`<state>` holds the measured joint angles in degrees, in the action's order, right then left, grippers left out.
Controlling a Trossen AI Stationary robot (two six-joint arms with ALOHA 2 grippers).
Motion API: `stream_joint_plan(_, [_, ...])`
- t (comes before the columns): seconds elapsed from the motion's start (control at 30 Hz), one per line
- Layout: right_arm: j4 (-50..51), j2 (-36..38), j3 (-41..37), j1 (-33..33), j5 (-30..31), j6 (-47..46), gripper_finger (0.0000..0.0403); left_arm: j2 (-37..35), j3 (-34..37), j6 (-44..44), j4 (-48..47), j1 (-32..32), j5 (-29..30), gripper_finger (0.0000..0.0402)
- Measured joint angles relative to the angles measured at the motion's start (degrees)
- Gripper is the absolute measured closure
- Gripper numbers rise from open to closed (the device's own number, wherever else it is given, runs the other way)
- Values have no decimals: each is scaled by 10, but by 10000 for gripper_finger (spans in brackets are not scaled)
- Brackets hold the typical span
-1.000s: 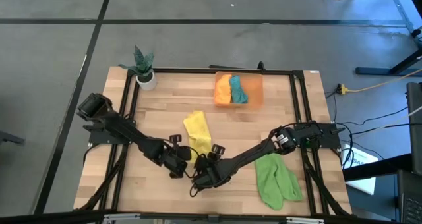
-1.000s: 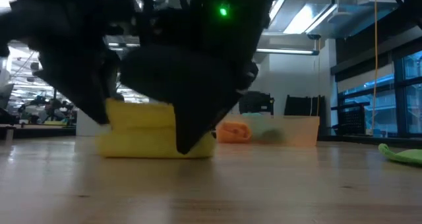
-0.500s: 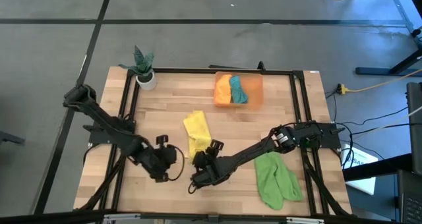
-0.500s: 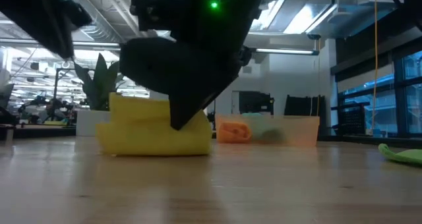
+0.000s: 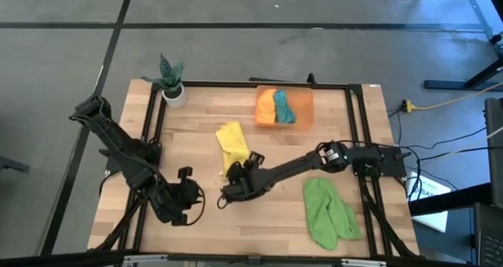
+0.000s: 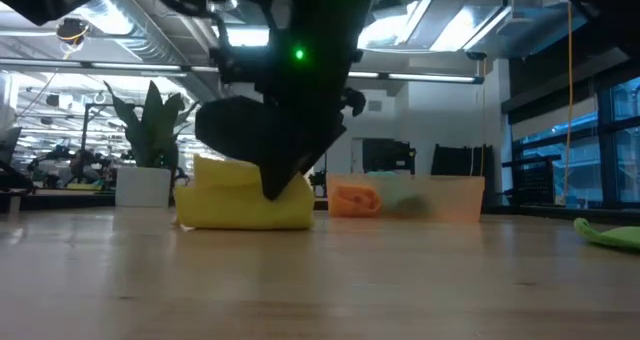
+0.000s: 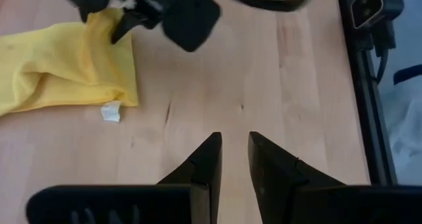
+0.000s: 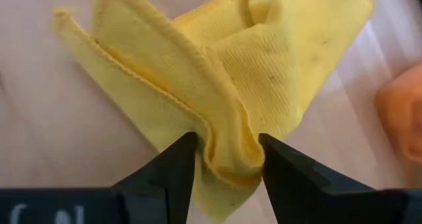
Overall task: Roll microfiber towels into tight, uniform cylinder then place into a basket
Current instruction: Roll the yellow microfiber towel
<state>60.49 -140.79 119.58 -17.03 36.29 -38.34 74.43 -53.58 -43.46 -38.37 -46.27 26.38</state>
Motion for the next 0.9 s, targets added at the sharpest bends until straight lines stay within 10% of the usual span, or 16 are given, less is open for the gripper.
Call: stream_joint_plan(0.9, [-33, 2, -37, -6, -187, 83, 236, 0, 0, 0, 0, 0, 2, 333])
